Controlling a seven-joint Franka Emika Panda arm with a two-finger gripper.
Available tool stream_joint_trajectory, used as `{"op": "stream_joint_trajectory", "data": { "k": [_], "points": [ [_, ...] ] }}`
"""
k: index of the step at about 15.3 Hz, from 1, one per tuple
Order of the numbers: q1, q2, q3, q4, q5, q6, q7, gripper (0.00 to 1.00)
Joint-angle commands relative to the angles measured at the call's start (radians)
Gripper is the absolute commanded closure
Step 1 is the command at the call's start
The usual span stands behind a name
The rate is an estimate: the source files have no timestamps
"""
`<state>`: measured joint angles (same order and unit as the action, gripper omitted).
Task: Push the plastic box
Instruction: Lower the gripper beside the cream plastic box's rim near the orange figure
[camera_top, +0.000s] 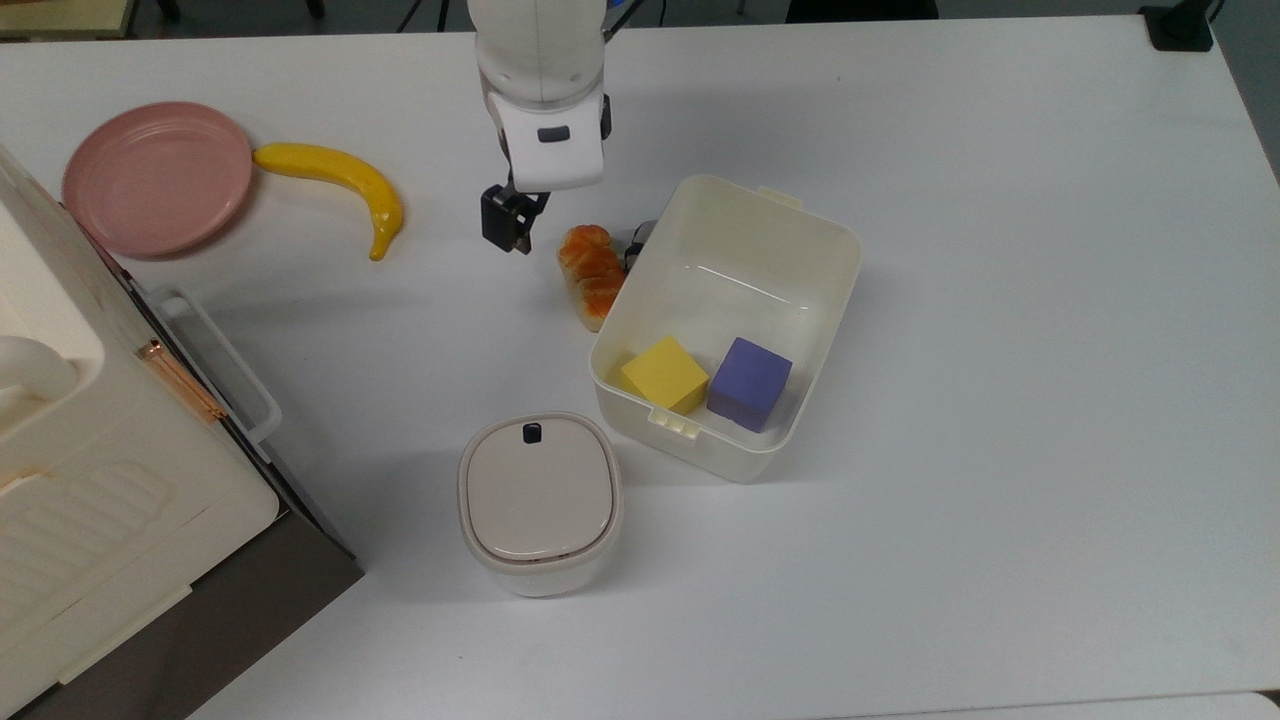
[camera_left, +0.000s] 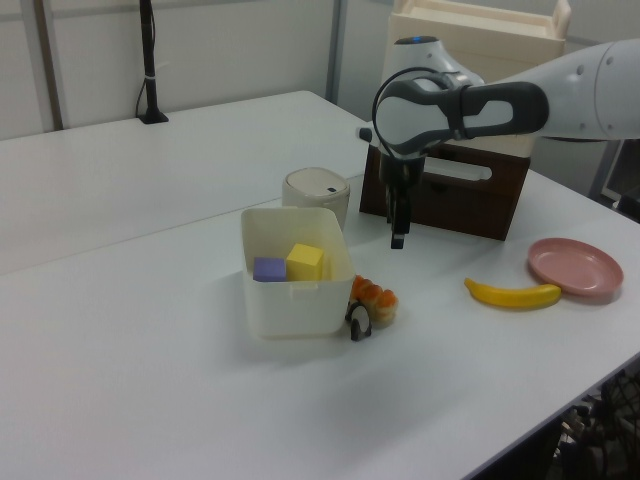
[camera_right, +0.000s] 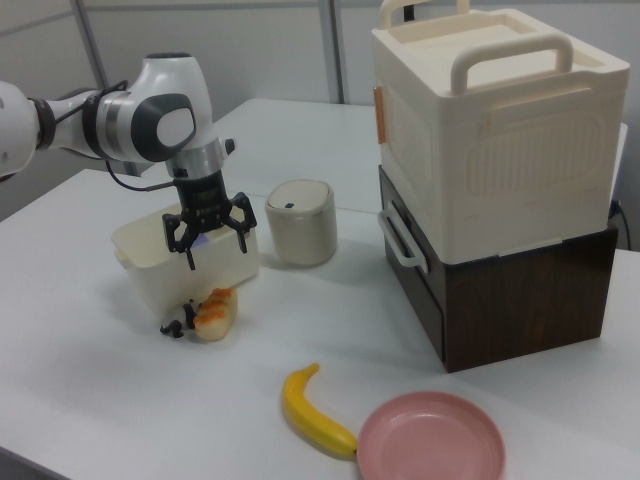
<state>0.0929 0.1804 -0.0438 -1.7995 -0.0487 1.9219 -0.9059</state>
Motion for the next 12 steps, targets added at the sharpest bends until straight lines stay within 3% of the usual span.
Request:
{"op": "stream_joint_trajectory", "data": {
  "k": [1, 12],
  "points": [
    [0.022, 0.005, -0.002, -0.015, -0.019, 0.028, -0.018, 0.0],
    [0.077, 0.071, -0.002, -0.004, -0.017, 0.152, -0.01, 0.0]
  ]
}}
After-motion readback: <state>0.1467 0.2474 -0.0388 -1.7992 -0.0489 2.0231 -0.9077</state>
